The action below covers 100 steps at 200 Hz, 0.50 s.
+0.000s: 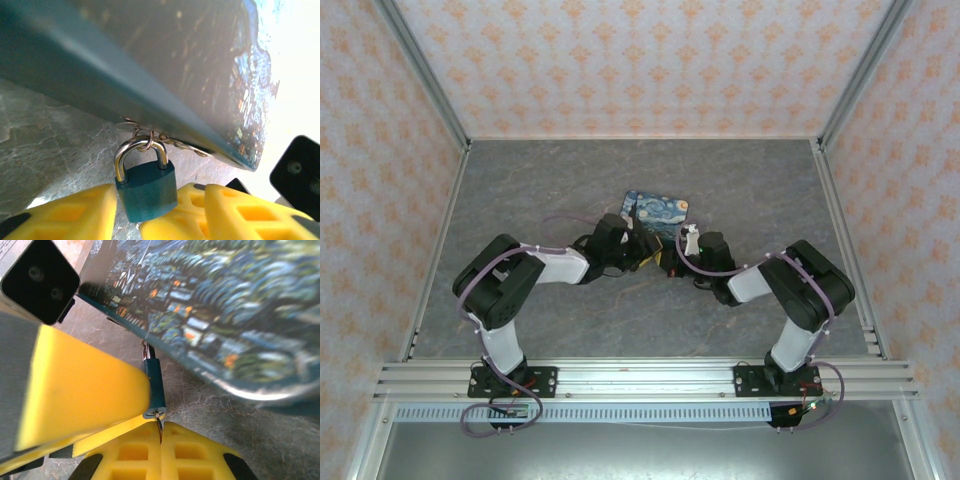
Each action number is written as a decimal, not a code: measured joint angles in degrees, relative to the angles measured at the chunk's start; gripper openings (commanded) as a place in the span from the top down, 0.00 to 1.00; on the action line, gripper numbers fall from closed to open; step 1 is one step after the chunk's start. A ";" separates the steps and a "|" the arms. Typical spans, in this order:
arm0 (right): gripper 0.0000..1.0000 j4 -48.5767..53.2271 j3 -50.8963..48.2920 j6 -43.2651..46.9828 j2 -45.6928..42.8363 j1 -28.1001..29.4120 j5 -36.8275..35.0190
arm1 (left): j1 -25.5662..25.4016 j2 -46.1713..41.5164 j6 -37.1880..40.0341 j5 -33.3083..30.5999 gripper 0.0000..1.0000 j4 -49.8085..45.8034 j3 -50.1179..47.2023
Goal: Unlock the padlock with the key
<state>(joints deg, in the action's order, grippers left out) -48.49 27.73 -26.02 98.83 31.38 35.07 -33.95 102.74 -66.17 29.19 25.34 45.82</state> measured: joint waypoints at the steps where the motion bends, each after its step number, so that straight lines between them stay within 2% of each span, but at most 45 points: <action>1: 1.00 -0.02 -0.02 -0.04 0.00 0.00 0.00 | 0.00 -0.04 -0.02 -0.02 0.42 0.04 -0.11; 18: 1.00 -0.42 -0.13 -1.05 0.00 0.09 0.00 | 0.63 -1.68 -0.83 0.00 0.38 0.70 -2.32; 40: 1.00 -0.85 -0.15 -3.06 0.00 0.11 0.02 | 1.51 -3.67 -1.88 -0.42 0.37 0.92 -5.09; 100: 1.00 -0.83 -0.07 -8.52 -0.04 0.74 0.02 | 2.19 -4.02 -9.35 -2.97 0.50 11.17 -10.27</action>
<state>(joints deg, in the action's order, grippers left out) -49.32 27.66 -34.54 98.78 32.12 35.09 -31.77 98.72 -75.53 26.22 36.51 35.55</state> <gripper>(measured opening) 0.045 0.519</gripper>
